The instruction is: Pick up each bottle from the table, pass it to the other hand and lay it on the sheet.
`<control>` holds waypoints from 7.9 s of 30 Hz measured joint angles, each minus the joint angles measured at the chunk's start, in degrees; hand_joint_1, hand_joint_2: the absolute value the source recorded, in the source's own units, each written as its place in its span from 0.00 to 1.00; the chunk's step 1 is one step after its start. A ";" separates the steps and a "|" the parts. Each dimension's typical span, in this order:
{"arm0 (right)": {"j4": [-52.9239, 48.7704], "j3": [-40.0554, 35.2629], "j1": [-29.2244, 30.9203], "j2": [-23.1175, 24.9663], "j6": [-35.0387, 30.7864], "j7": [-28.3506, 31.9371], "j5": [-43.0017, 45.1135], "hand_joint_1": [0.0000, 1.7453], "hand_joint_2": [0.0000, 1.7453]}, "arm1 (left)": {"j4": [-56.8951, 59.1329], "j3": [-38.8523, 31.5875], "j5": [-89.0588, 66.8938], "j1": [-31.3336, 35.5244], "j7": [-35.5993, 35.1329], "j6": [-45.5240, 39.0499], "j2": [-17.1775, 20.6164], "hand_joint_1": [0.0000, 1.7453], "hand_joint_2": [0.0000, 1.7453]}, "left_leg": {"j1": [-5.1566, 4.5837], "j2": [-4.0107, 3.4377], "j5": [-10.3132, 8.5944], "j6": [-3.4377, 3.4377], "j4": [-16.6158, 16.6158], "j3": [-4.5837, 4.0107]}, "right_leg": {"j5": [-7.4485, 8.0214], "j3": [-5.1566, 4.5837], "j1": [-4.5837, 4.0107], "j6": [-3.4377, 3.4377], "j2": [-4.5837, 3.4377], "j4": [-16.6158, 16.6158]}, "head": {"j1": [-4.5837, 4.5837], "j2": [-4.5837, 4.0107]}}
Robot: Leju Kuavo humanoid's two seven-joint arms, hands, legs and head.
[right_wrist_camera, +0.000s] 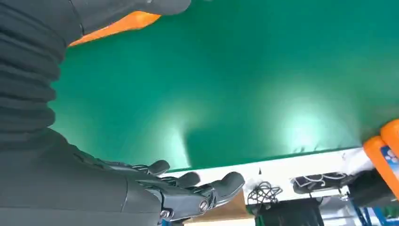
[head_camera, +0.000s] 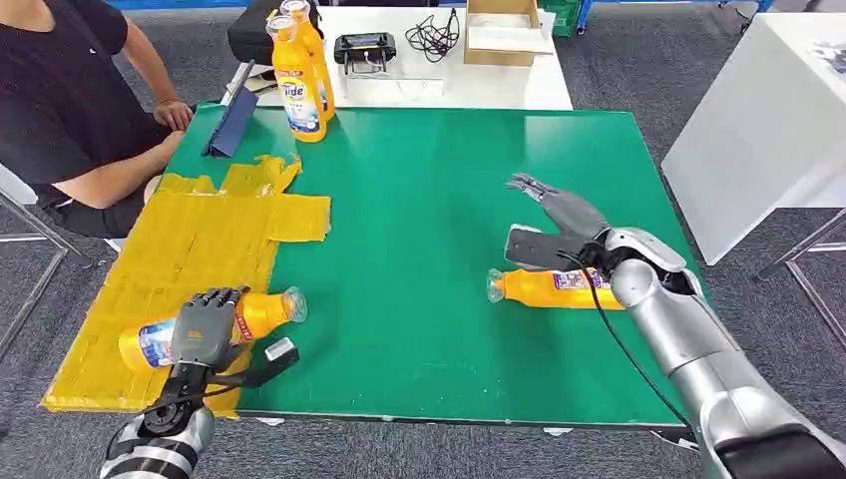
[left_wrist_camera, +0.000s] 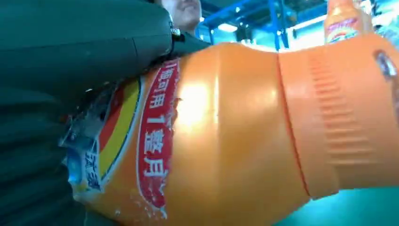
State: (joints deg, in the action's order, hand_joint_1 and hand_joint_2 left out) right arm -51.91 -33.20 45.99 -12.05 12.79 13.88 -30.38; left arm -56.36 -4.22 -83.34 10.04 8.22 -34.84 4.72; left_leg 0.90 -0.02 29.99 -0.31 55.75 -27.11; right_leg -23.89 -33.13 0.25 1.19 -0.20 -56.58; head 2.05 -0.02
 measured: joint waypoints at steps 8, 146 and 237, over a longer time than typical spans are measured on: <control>2.65 -5.03 3.83 -2.29 2.90 -0.15 2.45 0.00 1.00 | 16.04 0.94 -3.51 10.80 -2.97 0.68 0.63 0.00 1.00 | -0.02 0.24 -0.07 0.06 -0.02 0.28 | 0.00 0.42 0.02 0.00 0.24 -0.01 | 0.00 0.00; 0.85 -7.97 -11.98 33.31 -12.99 4.11 18.29 1.00 1.00 | -32.33 4.39 89.24 -5.86 20.98 51.61 -13.92 0.00 1.00 | -0.04 -0.35 0.04 0.09 -0.03 -0.06 | 0.02 -0.13 -0.02 0.04 -0.31 -0.01 | -0.02 0.00; 8.94 -5.29 -15.70 33.55 -14.25 8.66 6.25 0.00 1.00 | -31.17 2.77 78.84 -10.32 29.35 50.86 -13.75 1.00 1.00 | -0.04 -0.38 0.04 0.09 -0.03 -0.10 | 0.02 -0.17 -0.01 0.04 -0.33 -0.01 | -0.02 0.00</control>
State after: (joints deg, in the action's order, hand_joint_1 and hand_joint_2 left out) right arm -42.97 -38.49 30.28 21.51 -1.46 22.53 -24.13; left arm -87.54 -1.44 -4.50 -0.28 37.57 16.02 -9.03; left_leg 0.86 -0.41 30.04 -0.22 55.72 -27.22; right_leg -23.87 -33.31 0.24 1.24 -0.52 -56.58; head 2.03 -0.02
